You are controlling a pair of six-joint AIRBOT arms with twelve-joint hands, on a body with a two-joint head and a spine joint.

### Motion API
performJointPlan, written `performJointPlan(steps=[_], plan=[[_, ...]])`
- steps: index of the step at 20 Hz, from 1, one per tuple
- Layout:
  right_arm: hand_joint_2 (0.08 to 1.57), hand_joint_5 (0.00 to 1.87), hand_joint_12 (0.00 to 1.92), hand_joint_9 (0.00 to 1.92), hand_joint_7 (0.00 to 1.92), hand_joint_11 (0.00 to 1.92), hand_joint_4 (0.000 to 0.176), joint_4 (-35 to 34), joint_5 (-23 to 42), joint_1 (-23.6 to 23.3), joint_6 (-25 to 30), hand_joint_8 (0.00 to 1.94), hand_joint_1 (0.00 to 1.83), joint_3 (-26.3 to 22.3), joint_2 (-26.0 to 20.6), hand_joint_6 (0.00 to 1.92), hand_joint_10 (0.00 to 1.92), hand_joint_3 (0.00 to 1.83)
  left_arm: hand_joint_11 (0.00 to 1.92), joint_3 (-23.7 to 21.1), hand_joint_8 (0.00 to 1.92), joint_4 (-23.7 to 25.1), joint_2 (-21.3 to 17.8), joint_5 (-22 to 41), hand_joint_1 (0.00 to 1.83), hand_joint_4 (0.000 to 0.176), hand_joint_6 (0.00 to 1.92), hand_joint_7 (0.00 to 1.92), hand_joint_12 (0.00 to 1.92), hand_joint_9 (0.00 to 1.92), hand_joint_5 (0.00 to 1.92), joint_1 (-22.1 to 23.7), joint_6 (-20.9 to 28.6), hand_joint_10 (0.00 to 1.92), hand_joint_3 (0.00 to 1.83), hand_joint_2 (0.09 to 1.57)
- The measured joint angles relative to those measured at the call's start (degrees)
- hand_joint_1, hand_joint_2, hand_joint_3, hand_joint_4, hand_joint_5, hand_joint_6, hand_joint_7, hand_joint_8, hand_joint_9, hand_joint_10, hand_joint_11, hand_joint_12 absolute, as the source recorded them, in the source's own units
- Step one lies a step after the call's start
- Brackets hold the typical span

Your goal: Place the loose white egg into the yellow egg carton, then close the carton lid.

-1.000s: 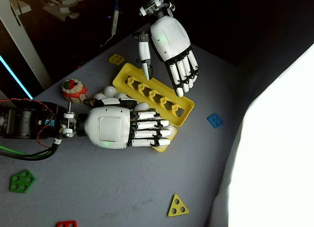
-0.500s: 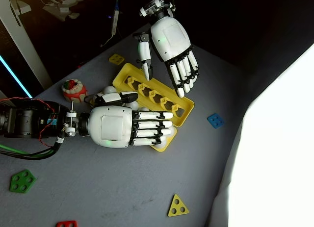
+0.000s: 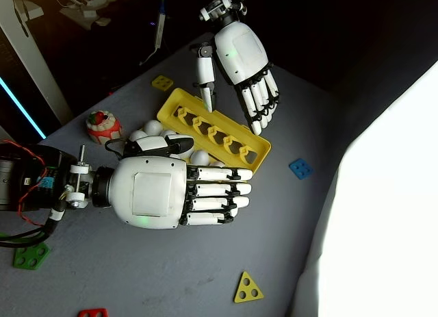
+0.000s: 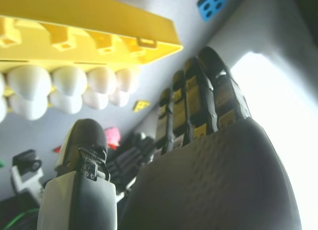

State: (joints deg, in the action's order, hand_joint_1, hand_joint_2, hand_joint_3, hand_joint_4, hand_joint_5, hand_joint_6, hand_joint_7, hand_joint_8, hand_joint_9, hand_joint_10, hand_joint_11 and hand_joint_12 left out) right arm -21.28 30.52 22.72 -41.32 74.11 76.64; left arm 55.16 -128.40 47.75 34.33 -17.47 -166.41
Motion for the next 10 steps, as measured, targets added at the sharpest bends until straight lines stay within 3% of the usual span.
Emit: performJointPlan(steps=[2,3,5,7,10], plan=[[1.1,0.27,0.95,0.21,0.25,0.0,0.0,2.34,-3.72,-0.02,-0.02,0.0,0.4,-1.38,-3.67,0.01,0.02,0.02,0.0,1.57,0.01,-1.62,0.39,0.26,0.28,0.032,0.01,0.31,0.93,0.33,0.23,0.24,3.85,0.03,0.0,1.29],[1.11,0.28,0.95,0.21,0.25,0.0,0.0,3.76,-5.79,-0.02,0.0,0.0,0.36,-2.01,-5.53,0.01,0.02,0.02,0.0,2.4,0.02,-2.89,0.52,0.35,0.38,0.025,0.02,0.36,1.07,0.38,0.27,0.39,5.2,0.04,0.0,1.27],[1.12,0.28,0.91,0.2,0.25,0.0,0.0,7.87,-9.09,-0.04,-0.02,0.0,0.34,-4.02,-9.35,0.01,0.02,0.01,0.0,3.91,0.01,-7.3,0.94,0.72,0.44,0.0,0.02,0.38,1.16,0.41,0.29,0.59,6.21,0.04,0.0,1.27],[1.13,0.3,1.01,0.22,0.27,0.0,0.0,10.36,-10.03,-0.09,0.02,0.0,0.32,-6.12,-12.57,0.02,0.02,0.0,0.0,5.18,0.02,-9.9,1.44,1.79,0.43,0.0,0.02,0.41,1.2,0.42,0.33,0.57,6.27,0.03,0.0,1.28],[1.13,0.31,1.05,0.24,0.28,0.0,0.0,10.84,-12.44,-0.66,0.13,0.01,0.32,-10.01,-18.25,0.01,0.02,0.0,0.0,6.01,0.04,-7.85,1.68,2.89,0.45,0.0,0.04,0.52,1.34,0.53,0.44,0.39,14.38,0.07,0.0,1.28]])
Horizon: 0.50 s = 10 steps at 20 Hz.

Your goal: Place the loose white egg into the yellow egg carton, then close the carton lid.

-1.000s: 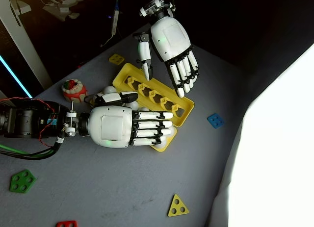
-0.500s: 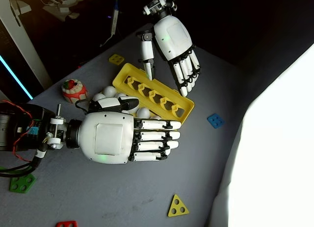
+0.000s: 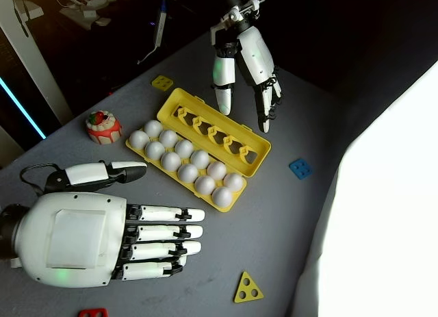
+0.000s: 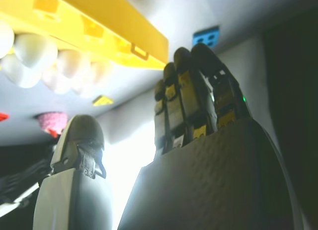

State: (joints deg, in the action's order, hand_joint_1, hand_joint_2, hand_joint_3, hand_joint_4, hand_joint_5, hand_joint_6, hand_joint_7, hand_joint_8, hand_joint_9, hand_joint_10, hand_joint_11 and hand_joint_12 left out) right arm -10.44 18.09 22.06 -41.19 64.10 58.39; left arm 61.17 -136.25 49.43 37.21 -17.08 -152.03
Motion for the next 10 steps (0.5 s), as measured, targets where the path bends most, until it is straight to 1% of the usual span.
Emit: performJointPlan(steps=[2,4,5,6,7,10], plan=[[1.13,0.32,1.05,0.24,0.28,0.0,0.0,0.02,-1.6,0.0,-0.2,0.01,0.34,-2.4,-3.34,0.02,0.03,0.0,0.0,0.13,0.05,0.26,0.0,1.53,0.49,0.0,0.04,0.59,1.42,0.57,0.47,-0.02,2.47,0.1,0.0,1.27],[1.13,0.31,1.05,0.23,0.27,0.0,0.0,0.46,-3.26,-0.44,-2.4,0.0,0.36,-5.03,-5.92,0.01,0.02,0.0,0.0,0.13,0.05,0.31,0.11,2.47,0.52,0.0,0.04,0.63,1.47,0.59,0.5,-0.37,5.07,0.12,0.0,1.26],[1.13,0.33,1.09,0.25,0.29,0.0,0.0,0.72,-4.48,-1.25,-2.49,0.01,0.38,-7.41,-8.02,0.02,0.03,0.0,0.0,0.13,0.05,0.2,0.11,3.61,0.51,0.0,0.03,0.63,1.47,0.59,0.5,-0.37,6.49,0.13,0.0,1.26],[1.13,0.33,1.1,0.24,0.29,0.0,0.0,0.7,-4.66,-1.73,-2.45,0.0,0.37,-8.76,-9.38,0.01,0.02,0.0,0.0,0.13,0.05,0.33,0.11,4.26,0.51,0.0,0.03,0.65,1.48,0.59,0.5,-0.37,7.26,0.14,0.0,1.26],[1.13,0.31,1.08,0.24,0.28,0.0,0.0,0.85,-4.7,-2.12,-2.45,0.0,0.37,-10.78,-11.47,0.01,0.02,0.0,0.0,0.13,0.05,0.37,0.11,5.25,0.51,0.0,0.03,0.65,1.48,0.59,0.5,-0.61,8.72,0.14,0.0,1.26],[1.14,0.29,1.05,0.22,0.27,0.0,0.0,0.76,-5.62,-1.73,-2.4,0.0,0.35,-13.27,-15.39,0.0,0.01,0.0,0.01,0.13,0.04,0.31,0.11,7.39,0.52,0.0,0.02,0.66,1.46,0.58,0.5,-1.36,10.71,0.17,0.0,1.25]])
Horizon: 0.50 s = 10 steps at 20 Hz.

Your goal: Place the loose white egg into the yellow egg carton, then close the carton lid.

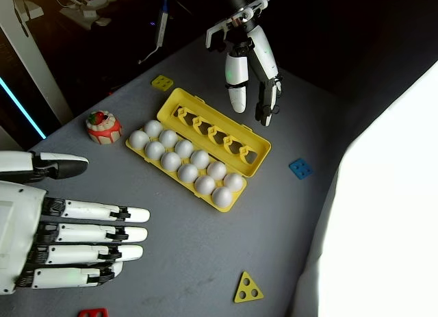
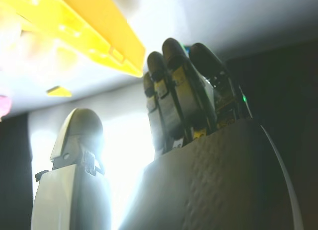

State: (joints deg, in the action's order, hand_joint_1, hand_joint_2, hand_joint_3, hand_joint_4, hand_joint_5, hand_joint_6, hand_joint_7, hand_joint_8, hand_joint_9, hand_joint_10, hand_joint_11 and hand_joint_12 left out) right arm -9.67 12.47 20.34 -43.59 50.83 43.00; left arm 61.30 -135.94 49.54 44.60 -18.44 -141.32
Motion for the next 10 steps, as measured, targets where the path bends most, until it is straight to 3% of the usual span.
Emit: performJointPlan(steps=[2,6,10], plan=[[1.14,0.29,1.04,0.23,0.27,0.0,0.0,-0.02,-1.29,0.68,-0.02,0.0,0.33,-1.27,-1.92,0.01,0.01,0.0,0.0,0.0,0.03,0.02,0.0,0.44,0.51,0.0,0.01,0.65,1.46,0.56,0.49,-0.37,2.23,0.17,0.0,1.25],[1.13,0.3,1.04,0.24,0.28,0.0,0.0,0.07,-0.85,3.72,0.46,0.01,0.38,-2.19,-3.04,0.01,0.02,0.0,0.0,0.0,0.01,-0.61,0.0,0.52,0.48,0.0,0.0,0.63,1.44,0.45,0.48,-2.08,6.6,0.39,0.0,1.26],[1.15,0.27,0.95,0.23,0.28,0.0,0.0,0.02,0.59,5.11,0.63,0.0,0.34,-2.21,-3.04,0.0,0.01,0.0,0.0,0.0,0.01,-0.96,0.0,0.87,0.49,0.0,0.01,0.65,1.46,0.45,0.5,-2.95,9.51,0.43,0.0,1.26]])
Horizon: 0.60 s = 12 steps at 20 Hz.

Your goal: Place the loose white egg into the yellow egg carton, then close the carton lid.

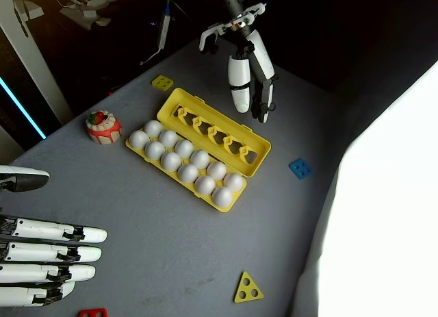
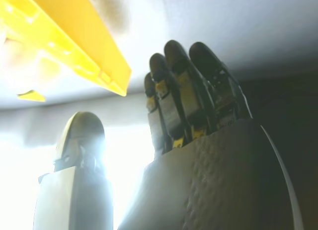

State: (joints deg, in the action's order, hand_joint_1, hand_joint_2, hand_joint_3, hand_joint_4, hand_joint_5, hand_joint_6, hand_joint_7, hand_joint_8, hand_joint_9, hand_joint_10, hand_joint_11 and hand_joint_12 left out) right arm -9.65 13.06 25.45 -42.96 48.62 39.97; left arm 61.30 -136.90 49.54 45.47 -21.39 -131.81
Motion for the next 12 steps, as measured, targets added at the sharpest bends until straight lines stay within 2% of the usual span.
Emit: performJointPlan(steps=[2,4,6,9,12], plan=[[1.16,0.26,0.94,0.21,0.26,0.0,0.0,0.02,0.5,0.46,0.09,0.0,0.28,-0.09,0.0,0.0,0.0,0.01,0.0,0.24,0.0,-0.33,0.0,0.02,0.48,0.0,0.0,0.63,1.46,0.44,0.49,-0.48,1.07,0.43,0.0,1.26],[1.16,0.28,0.99,0.22,0.25,0.0,0.0,-0.02,1.36,0.46,0.11,0.0,0.3,-0.42,-0.02,0.01,0.01,0.0,0.0,0.35,0.0,-0.2,0.0,0.13,0.45,0.0,0.0,0.61,1.44,0.41,0.48,-1.2,2.71,0.46,0.0,1.27],[1.17,0.27,0.85,0.18,0.25,0.0,0.0,0.04,2.1,0.46,0.11,0.0,0.33,-0.92,0.0,0.0,0.0,0.0,0.0,0.35,0.01,-0.33,0.0,0.31,0.48,0.0,0.0,0.6,1.44,0.4,0.48,-2.01,4.22,0.48,0.0,1.26],[1.15,0.27,0.81,0.19,0.27,0.0,0.0,0.04,2.91,0.39,0.13,0.01,0.38,-1.55,0.22,0.0,0.01,0.0,0.0,0.35,0.01,-0.2,0.0,0.31,0.49,0.0,0.01,0.61,1.46,0.39,0.49,-3.06,6.16,0.5,0.0,1.25],[1.14,0.31,0.87,0.2,0.29,0.0,0.0,0.02,3.5,0.39,0.13,0.01,0.38,-1.64,0.28,0.01,0.01,0.0,0.0,0.26,0.01,-0.24,0.13,0.42,0.49,0.0,0.01,0.61,1.46,0.4,0.5,-4.46,8.85,0.51,0.0,1.25]])
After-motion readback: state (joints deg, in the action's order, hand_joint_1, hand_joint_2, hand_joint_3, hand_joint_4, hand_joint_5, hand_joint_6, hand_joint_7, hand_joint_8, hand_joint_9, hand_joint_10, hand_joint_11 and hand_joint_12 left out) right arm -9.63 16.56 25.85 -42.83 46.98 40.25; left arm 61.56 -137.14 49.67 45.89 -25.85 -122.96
